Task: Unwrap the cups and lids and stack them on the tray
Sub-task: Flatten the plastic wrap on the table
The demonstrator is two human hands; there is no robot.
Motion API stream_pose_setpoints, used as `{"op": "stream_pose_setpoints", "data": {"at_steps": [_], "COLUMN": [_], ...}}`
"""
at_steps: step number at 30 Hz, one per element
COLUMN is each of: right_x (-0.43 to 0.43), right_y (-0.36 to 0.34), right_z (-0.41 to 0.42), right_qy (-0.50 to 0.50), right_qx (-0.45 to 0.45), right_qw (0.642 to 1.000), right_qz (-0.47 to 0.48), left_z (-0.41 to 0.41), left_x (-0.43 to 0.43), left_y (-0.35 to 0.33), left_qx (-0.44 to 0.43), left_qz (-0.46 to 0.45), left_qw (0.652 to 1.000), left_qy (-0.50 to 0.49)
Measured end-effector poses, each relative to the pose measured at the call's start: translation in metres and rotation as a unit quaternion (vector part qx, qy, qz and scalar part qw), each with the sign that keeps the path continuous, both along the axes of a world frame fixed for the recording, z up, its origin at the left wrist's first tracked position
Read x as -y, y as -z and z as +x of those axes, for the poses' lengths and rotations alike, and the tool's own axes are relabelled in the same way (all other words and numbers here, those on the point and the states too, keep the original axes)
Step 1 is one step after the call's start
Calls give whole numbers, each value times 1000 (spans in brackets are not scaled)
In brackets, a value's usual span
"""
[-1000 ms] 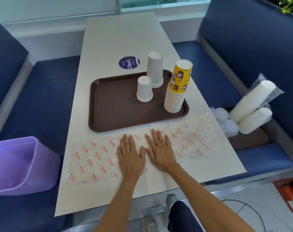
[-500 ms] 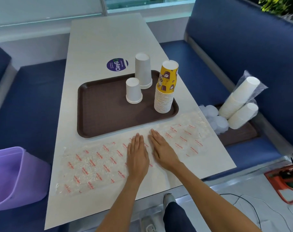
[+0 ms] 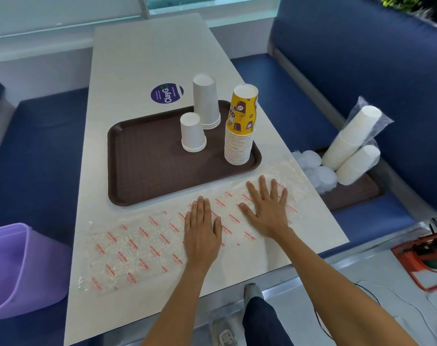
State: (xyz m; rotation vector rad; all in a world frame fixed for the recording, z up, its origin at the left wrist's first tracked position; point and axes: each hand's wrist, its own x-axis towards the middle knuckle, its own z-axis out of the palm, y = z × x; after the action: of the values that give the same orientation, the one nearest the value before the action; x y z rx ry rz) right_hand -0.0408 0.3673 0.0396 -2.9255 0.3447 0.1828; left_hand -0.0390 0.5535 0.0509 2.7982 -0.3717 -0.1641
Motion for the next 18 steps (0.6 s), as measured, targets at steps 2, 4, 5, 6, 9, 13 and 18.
{"op": "stream_pose_setpoints", "data": {"at_steps": [2, 4, 5, 6, 9, 13, 18], "right_x": [-1, -6, -8, -10, -11, -9, -11], "right_y": [1, -1, -1, -1, -3, -7, -16], "right_z": [1, -1, -3, -4, -5, -7, -5], "right_qy": [10, 15, 15, 15, 32, 45, 47], "right_qx": [-5, -3, -3, -5, 0, -5, -7], "right_qw": [1000, 1000, 1000, 1000, 999, 998, 998], "right_qz": [-8, -4, -2, 1, 27, 34, 49], "left_z": [0, 0, 0, 0, 0, -1, 2], "left_x": [-1, -4, -6, -8, -11, -10, -7], "left_y": [2, 2, 1, 3, 4, 2, -2], "left_qx": [11, 2, 0, 0, -6, -26, -28], "left_qz": [1, 1, -1, -2, 14, 22, 81], "left_qw": [1000, 1000, 1000, 1000, 1000, 999, 996], "left_qy": [-3, -5, -3, 2, 10, 21, 0]}}
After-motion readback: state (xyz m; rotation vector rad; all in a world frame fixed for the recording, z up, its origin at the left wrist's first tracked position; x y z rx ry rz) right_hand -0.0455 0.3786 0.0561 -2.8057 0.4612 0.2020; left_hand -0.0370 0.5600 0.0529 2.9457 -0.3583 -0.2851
